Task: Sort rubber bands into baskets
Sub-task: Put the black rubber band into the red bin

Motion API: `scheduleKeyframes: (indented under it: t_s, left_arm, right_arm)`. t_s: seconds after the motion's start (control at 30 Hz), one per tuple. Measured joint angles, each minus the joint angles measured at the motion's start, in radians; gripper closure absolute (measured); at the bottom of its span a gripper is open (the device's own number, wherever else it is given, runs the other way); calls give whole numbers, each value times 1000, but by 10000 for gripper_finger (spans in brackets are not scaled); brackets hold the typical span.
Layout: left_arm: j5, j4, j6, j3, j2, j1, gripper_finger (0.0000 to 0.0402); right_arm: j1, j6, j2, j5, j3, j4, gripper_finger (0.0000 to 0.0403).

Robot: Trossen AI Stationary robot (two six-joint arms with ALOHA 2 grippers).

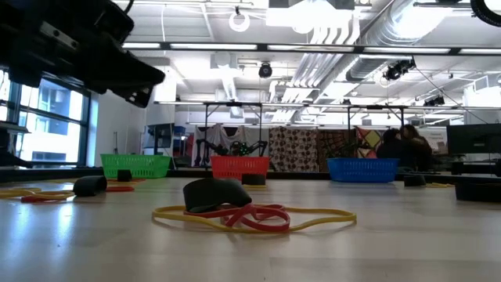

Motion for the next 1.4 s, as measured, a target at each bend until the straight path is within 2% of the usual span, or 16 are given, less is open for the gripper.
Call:
scheduleKeyframes:
  t_s: [0.27,0.53,0.8,1.13,1.4]
  left_arm:
    - [-3,1,57,117,158,-12,401]
    - [19,35,46,141,212,-11,401]
    - [102,186,88,132,268,0,401]
    - [102,181,73,132,280,16,401]
    - [101,180,72,132,280,16,401]
  right_arm:
    - [-7,-16,0,8,0,-1,254]
    - [-7,-33,0,7,-1,-6,261]
    - [-7,-48,13,-6,-1,-3,305]
    - [-7,-55,13,-31,-1,-3,392]
    - [-7,-49,11,-32,21,-36,402]
